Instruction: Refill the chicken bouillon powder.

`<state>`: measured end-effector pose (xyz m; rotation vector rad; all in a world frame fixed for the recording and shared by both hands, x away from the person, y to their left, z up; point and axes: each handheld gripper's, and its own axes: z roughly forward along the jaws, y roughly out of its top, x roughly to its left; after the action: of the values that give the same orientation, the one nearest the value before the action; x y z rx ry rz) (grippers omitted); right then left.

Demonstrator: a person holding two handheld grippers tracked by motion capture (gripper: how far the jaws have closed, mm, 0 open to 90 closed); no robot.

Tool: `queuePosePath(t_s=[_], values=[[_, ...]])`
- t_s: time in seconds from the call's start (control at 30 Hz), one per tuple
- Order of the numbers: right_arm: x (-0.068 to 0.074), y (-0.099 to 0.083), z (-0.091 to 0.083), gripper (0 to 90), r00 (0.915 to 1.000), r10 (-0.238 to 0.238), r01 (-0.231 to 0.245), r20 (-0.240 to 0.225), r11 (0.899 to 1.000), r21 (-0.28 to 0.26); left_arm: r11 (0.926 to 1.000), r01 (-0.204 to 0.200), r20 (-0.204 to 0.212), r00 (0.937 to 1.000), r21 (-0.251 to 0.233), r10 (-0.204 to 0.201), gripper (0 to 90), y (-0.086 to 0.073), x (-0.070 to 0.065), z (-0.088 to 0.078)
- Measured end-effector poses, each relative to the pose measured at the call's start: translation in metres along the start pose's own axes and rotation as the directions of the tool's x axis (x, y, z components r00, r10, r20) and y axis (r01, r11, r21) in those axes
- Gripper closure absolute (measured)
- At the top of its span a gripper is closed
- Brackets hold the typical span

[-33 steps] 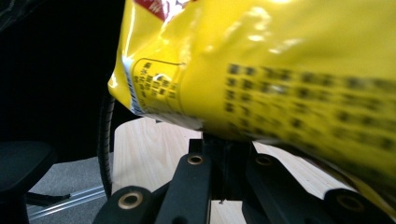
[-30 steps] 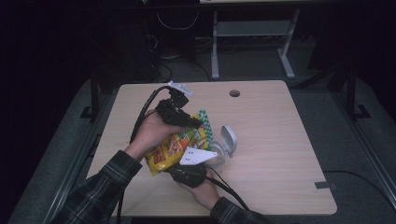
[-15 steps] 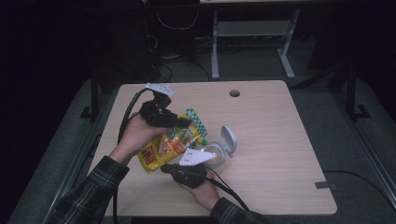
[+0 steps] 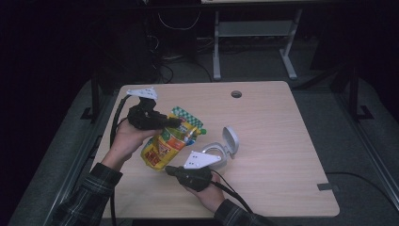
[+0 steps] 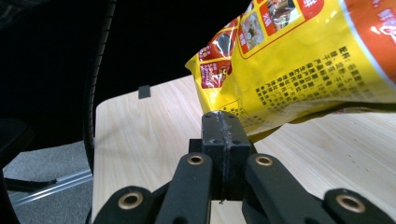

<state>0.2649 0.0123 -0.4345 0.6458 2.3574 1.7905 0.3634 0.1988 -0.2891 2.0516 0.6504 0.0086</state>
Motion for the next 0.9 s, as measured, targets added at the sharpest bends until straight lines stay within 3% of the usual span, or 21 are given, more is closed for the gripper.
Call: queuePosePath(t_s=[0.3, 0.6, 0.73, 0.9], values=[[-0.001, -0.006, -0.016, 90.0, 0.9997, 0.006, -0.007, 0.024, 0.999, 0.047, 0.9967, 0.0, -0.027, 0.9996, -0.081, -0.002, 89.9, -0.01, 0.019, 0.007], [-0.003, -0.01, -0.034, 90.0, 0.9994, -0.001, -0.002, 0.035, 0.997, 0.08, 0.9956, -0.002, -0.025, 0.9997, -0.094, -0.001, 89.7, -0.016, 0.03, 0.029], [-0.004, -0.012, -0.04, 90.0, 0.9995, -0.001, -0.002, 0.032, 0.996, 0.089, 0.9935, -0.018, -0.026, 0.9995, -0.113, 0.016, 89.7, -0.016, 0.034, 0.037], [-0.005, -0.014, -0.044, 90.0, 0.9996, 0.0, -0.002, 0.028, 0.995, 0.095, 0.9945, -0.036, -0.041, 0.9986, -0.099, 0.032, 89.5, -0.019, 0.036, 0.043]])
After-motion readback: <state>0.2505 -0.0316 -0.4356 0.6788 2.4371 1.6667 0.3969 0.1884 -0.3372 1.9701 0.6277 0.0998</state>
